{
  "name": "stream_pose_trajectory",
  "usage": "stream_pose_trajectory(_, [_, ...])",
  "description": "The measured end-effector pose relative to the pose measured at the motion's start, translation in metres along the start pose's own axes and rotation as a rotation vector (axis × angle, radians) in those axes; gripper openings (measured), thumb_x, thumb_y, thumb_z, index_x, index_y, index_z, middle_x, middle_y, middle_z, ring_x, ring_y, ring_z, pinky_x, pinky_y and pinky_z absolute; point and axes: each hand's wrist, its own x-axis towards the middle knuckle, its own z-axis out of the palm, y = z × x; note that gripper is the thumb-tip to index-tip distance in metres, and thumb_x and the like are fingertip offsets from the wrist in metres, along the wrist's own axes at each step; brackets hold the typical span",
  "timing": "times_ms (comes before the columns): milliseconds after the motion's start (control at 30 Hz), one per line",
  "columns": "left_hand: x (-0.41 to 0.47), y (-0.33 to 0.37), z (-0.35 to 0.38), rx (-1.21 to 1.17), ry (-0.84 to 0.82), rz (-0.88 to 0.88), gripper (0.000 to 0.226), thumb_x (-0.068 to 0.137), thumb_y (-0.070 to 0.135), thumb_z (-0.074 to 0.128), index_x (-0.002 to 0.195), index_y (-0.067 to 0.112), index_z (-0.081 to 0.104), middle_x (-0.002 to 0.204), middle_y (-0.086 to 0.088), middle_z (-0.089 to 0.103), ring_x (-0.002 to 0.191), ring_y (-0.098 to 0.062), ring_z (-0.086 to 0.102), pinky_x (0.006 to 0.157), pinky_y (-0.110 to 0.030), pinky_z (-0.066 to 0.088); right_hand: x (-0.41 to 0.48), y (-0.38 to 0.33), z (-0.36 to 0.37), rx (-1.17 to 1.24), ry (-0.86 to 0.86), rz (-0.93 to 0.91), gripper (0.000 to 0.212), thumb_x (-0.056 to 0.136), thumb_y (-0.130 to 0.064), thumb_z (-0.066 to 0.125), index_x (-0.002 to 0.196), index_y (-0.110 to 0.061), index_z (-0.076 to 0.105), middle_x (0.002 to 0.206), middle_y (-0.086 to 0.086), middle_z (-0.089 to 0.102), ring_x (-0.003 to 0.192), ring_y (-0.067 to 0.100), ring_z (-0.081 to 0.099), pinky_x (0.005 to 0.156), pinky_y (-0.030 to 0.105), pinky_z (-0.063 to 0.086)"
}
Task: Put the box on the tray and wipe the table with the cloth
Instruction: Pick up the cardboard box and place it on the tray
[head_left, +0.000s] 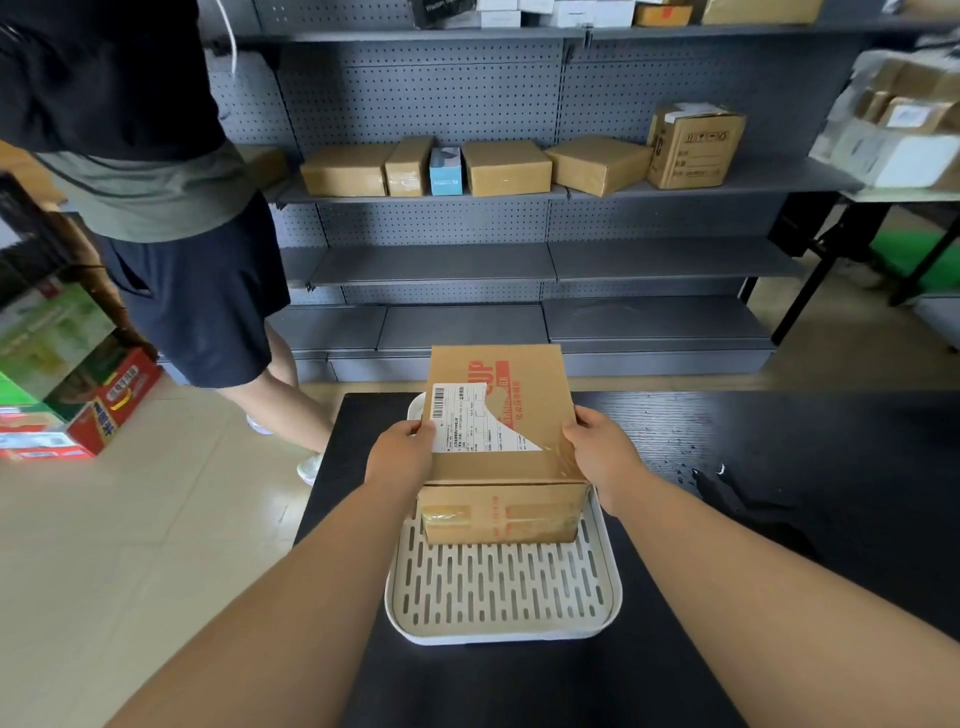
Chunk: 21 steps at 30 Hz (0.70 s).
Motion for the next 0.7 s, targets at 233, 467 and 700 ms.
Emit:
stream_pose_trajectory(233, [-0.0005,0.0011,0.0009,-0.018,-0.01,-0.023,0.034,0.1,0.032,0.035,0.122,0.015,0.056,0.111,-0.005,0.062,0.099,-0.024,0.059,0.09,-0.04,0.05,-0.001,0.0047,0.0008,0.069,0.036,-0.001,0.031,0.1,-0.025,0.04,0.129,-0.023,0.05,0.123,0.0,0.061,0.105,0.018,0.055,0.093,0.038,0.048])
stream_pose_trajectory(467, [0.001,0.0007,0.002,0.001,0.001,0.003,0.037,0.1,0.032,0.035,0.126,0.015,0.055,0.116,-0.006,0.063,0.104,-0.026,0.059,0.093,-0.044,0.051,-0.0025,0.0024,-0.0007,0.06,-0.002,-0.01,0.033,0.101,-0.025,0.036,0.13,-0.025,0.05,0.122,-0.001,0.059,0.099,0.014,0.051,0.086,0.033,0.045])
stream_pose_trajectory(700, [0.0031,-0.0005,0.0037,0.016,0.052,0.054,0.036,0.099,0.027,0.037,0.127,0.016,0.058,0.12,-0.003,0.063,0.093,-0.019,0.058,0.08,-0.035,0.053,-0.0061,0.0037,-0.003,0.07,-0.011,-0.072,0.032,0.101,-0.02,0.035,0.124,-0.03,0.055,0.114,-0.006,0.063,0.097,0.016,0.057,0.081,0.031,0.047])
